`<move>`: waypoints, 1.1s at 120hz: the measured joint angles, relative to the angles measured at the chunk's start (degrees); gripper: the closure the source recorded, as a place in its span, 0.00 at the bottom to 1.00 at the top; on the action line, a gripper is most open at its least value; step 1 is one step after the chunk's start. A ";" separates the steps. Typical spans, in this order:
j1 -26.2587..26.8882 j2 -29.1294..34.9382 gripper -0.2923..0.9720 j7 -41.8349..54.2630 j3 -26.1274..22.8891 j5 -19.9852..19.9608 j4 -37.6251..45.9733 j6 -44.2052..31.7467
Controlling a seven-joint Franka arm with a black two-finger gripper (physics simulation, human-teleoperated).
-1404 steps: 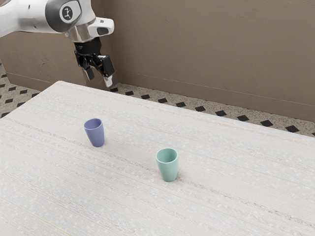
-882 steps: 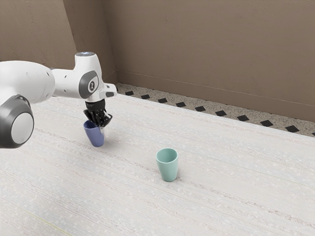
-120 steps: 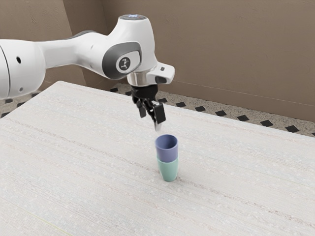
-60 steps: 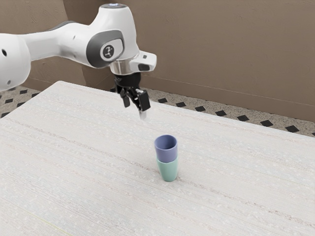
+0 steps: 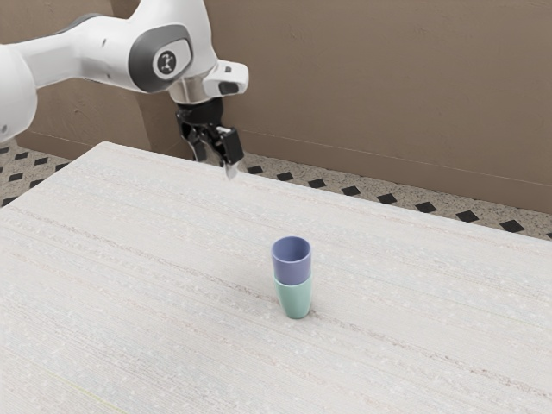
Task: Place the left cup onto the right cup
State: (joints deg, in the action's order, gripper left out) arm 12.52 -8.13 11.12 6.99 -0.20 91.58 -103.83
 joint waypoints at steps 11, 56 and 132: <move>0.19 0.00 0.23 -0.06 0.57 0.04 -1.08 0.58; 0.17 0.38 0.23 -0.20 1.10 -0.46 -3.11 3.51; 0.15 0.36 0.23 -0.27 1.18 -0.68 -3.23 4.17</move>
State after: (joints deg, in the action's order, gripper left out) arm 12.66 -7.77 10.85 8.17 -0.88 88.35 -99.65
